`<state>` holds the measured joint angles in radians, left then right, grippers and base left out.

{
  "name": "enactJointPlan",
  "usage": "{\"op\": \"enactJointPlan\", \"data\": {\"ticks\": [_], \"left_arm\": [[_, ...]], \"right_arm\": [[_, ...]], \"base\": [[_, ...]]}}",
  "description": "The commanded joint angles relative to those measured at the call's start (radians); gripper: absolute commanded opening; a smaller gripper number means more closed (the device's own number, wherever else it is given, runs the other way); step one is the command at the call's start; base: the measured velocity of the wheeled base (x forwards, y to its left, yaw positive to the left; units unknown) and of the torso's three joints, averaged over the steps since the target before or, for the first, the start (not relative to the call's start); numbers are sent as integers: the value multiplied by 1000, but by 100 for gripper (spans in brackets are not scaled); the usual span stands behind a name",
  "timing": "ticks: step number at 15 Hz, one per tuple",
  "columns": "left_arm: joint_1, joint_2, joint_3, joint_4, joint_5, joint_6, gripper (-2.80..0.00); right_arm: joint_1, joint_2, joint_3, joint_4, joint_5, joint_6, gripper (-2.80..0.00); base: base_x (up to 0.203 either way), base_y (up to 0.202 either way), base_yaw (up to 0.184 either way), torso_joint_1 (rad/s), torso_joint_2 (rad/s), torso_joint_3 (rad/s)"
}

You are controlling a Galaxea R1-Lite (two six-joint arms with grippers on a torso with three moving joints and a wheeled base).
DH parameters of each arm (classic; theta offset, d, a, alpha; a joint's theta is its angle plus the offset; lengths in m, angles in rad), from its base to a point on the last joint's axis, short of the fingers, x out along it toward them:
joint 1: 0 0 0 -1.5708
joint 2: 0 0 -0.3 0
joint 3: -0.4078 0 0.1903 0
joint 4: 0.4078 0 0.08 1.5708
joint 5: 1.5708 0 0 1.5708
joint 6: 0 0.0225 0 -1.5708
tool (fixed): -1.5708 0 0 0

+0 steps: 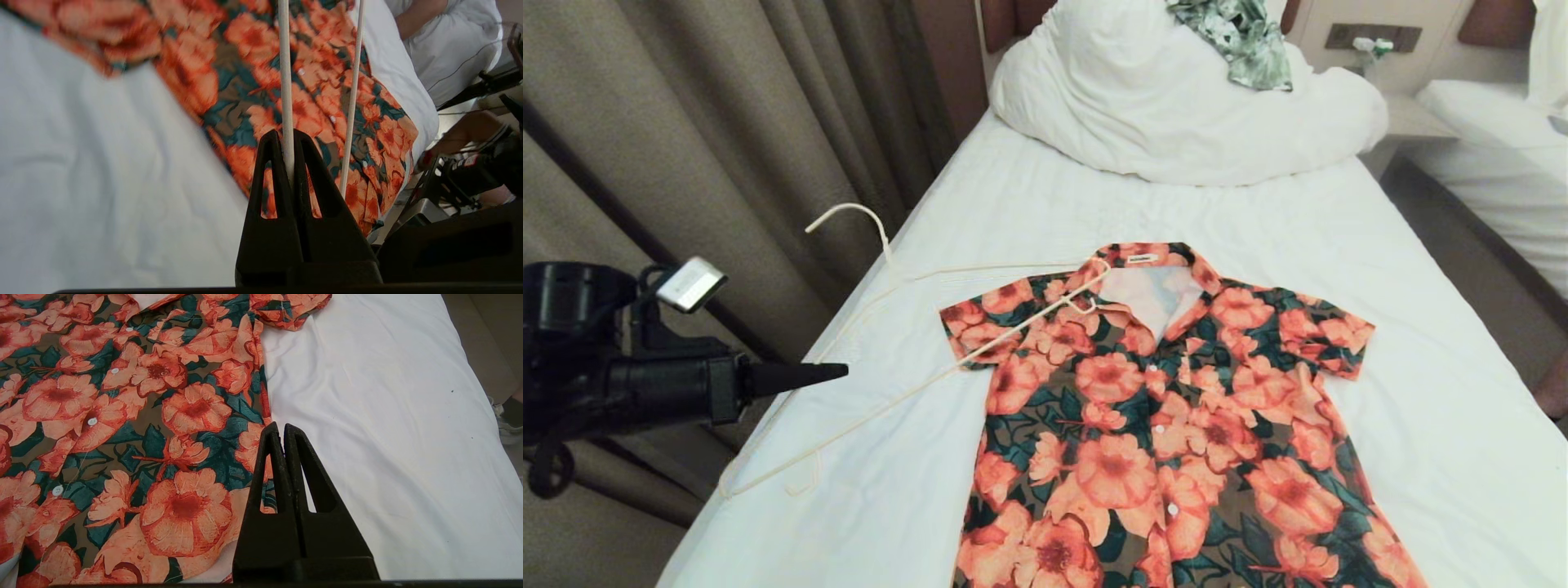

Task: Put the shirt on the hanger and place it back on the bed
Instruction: Lift the shirt and hanger

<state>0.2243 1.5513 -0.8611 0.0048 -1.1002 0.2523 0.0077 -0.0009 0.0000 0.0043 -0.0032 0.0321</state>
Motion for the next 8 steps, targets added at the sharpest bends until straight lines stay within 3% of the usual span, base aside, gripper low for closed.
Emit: {"op": "enactJointPlan", "data": {"ticks": [1, 4, 8], "left_arm": [[-30, -136, -32, -1, -6, -1, -280], [-132, -191, -108, -8, 2, -105, -280], [-228, -211, -118, -37, 7, -121, -280]], "right_arm": [[0, 1, 0, 0, 0, 0, -280], [1, 1, 0, 0, 0, 0, -280], [0, 1, 0, 0, 0, 0, -280]], "base": [[0, 0, 0, 0, 0, 0], [0, 0, 0, 0, 0, 0], [0, 0, 0, 0, 0, 0]]}}
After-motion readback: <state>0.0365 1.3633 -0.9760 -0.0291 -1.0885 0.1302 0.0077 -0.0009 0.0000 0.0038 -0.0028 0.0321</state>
